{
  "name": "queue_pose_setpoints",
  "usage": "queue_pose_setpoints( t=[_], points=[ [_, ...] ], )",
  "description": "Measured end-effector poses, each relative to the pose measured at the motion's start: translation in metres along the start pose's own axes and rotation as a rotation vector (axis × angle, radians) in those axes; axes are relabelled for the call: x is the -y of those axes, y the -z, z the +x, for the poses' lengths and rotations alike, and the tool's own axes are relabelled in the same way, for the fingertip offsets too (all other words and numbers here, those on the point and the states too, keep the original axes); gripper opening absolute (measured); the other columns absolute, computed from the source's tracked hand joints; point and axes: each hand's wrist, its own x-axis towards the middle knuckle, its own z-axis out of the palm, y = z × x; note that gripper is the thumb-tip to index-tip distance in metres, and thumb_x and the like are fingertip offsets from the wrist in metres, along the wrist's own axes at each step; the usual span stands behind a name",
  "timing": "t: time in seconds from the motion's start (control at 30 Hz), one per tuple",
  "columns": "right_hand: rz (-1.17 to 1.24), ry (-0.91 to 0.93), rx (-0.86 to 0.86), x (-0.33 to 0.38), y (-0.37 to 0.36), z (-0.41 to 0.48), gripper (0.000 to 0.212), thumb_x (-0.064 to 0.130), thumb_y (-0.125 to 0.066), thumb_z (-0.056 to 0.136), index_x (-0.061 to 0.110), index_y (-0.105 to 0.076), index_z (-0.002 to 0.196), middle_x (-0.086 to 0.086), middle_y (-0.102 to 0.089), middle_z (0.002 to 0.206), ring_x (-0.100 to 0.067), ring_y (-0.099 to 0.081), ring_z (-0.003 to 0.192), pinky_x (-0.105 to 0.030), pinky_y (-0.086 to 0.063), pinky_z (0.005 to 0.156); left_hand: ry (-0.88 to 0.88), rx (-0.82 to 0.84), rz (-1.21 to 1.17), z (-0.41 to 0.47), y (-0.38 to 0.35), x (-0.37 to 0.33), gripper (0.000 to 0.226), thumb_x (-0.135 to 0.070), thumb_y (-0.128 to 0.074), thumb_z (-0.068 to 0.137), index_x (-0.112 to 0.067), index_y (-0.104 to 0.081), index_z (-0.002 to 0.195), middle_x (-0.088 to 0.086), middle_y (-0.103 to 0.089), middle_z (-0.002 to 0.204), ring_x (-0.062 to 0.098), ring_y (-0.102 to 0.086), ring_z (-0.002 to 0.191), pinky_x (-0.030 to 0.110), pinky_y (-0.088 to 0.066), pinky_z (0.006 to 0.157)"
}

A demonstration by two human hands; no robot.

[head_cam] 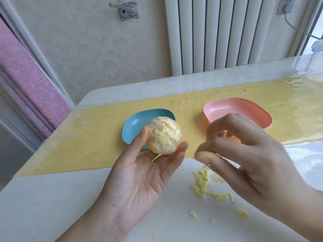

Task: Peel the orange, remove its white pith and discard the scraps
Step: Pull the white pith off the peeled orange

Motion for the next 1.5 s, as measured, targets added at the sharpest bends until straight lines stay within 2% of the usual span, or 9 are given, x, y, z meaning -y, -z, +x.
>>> queue_pose_setpoints(
  t=[0.17, 0.37, 0.53, 0.7, 0.87, 1.07, 1.23, 1.4, 1.5],
  points=[
    [0.02, -0.116, 0.005, -0.0005, -0.0022, -0.0027, 0.028, 0.039, -0.061, 0.085, 0.016, -0.062, 0.07, 0.008, -0.047, 0.084, -0.01, -0.043, 0.069, -0.005, -0.033, 0.063, -0.003, -0.021, -0.006, 0.0014, 0.0026, -0.0009, 0.084, -0.018, -0.094, 0.045, 0.004, -0.063, 0.119, 0.019, -0.064, 0.117, 0.034, -0.068, 0.097, 0.035, -0.059, 0.064],
    [0.07, -0.197, 0.025, 0.0014, -0.0034, -0.0063, 0.019, 0.033, -0.074, 0.072, 0.02, -0.061, 0.07, 0.018, -0.057, 0.061, -0.003, -0.055, 0.064, -0.003, -0.038, 0.06, -0.042, 0.012, 0.057, 0.0026, 0.0043, 0.0012, 0.072, -0.01, -0.092, 0.049, 0.005, -0.065, 0.114, 0.021, -0.064, 0.119, 0.036, -0.064, 0.105, 0.039, -0.059, 0.072],
    [0.082, -0.184, 0.017, -0.0011, -0.0046, -0.0073, 0.003, 0.019, -0.069, 0.078, 0.02, -0.072, 0.079, 0.015, -0.068, 0.071, -0.003, -0.063, 0.066, -0.009, -0.045, 0.056, -0.099, 0.021, 0.16, 0.0051, 0.0058, 0.0022, 0.065, -0.015, -0.095, 0.044, -0.001, -0.072, 0.103, 0.016, -0.067, 0.117, 0.027, -0.066, 0.106, 0.034, -0.058, 0.073],
    [0.059, -0.119, 0.038, -0.006, -0.0055, -0.0049, 0.024, 0.03, -0.054, 0.09, 0.02, -0.076, 0.095, 0.013, -0.072, 0.094, -0.008, -0.065, 0.101, -0.028, -0.045, 0.096, -0.158, 0.02, 0.26, 0.0059, 0.0054, 0.0014, 0.059, -0.025, -0.092, 0.049, -0.003, -0.073, 0.101, 0.016, -0.067, 0.118, 0.026, -0.066, 0.107, 0.03, -0.057, 0.078],
    [-0.018, -0.123, -0.01, -0.0053, 0.0006, -0.0002, 0.034, 0.039, -0.056, 0.089, 0.018, -0.073, 0.07, 0.009, -0.064, 0.079, -0.021, -0.056, 0.077, -0.026, -0.039, 0.075, -0.145, 0.037, 0.333, 0.0039, 0.0047, 0.0035, 0.057, -0.028, -0.089, 0.054, -0.003, -0.073, 0.103, 0.018, -0.067, 0.116, 0.026, -0.068, 0.103, 0.028, -0.057, 0.078],
    [-0.037, -0.124, -0.062, -0.0058, -0.0016, -0.0023, 0.015, 0.028, -0.063, 0.084, 0.021, -0.075, 0.078, 0.006, -0.063, 0.079, -0.013, -0.051, 0.072, -0.015, -0.036, 0.069, -0.135, 0.041, 0.329, 0.0027, 0.0038, 0.0053, 0.045, -0.025, -0.083, 0.064, -0.003, -0.073, 0.102, 0.021, -0.067, 0.115, 0.032, -0.064, 0.109, 0.033, -0.056, 0.08],
    [0.061, -0.137, -0.052, -0.0017, 0.0035, -0.0027, 0.023, 0.038, -0.065, 0.083, 0.019, -0.074, 0.075, 0.005, -0.061, 0.076, -0.013, -0.053, 0.067, -0.018, -0.039, 0.064, -0.16, 0.082, 0.333, 0.0013, 0.0035, 0.0042, 0.044, -0.021, -0.085, 0.061, -0.003, -0.074, 0.1, 0.017, -0.069, 0.112, 0.023, -0.068, 0.101, 0.032, -0.056, 0.079],
    [0.073, -0.102, -0.069, 0.0018, 0.0025, -0.0015, 0.02, 0.029, -0.07, 0.083, 0.015, -0.074, 0.097, 0.002, -0.062, 0.088, -0.004, -0.054, 0.074, -0.005, -0.038, 0.067, -0.186, 0.142, 0.498, -0.0002, 0.0024, 0.007, 0.047, -0.027, -0.081, 0.068, -0.007, -0.07, 0.11, 0.011, -0.07, 0.113, 0.018, -0.067, 0.102, 0.027, -0.053, 0.084],
    [0.059, -0.059, -0.075, 0.003, 0.0001, -0.0033, 0.017, 0.021, -0.073, 0.081, 0.013, -0.074, 0.096, -0.001, -0.064, 0.086, -0.005, -0.056, 0.075, -0.006, -0.039, 0.07, -0.252, 0.105, 0.594, -0.0003, 0.0021, 0.009, 0.05, -0.03, -0.082, 0.065, -0.01, -0.071, 0.109, 0.008, -0.071, 0.111, 0.015, -0.068, 0.1, 0.023, -0.053, 0.082]
  ],
)
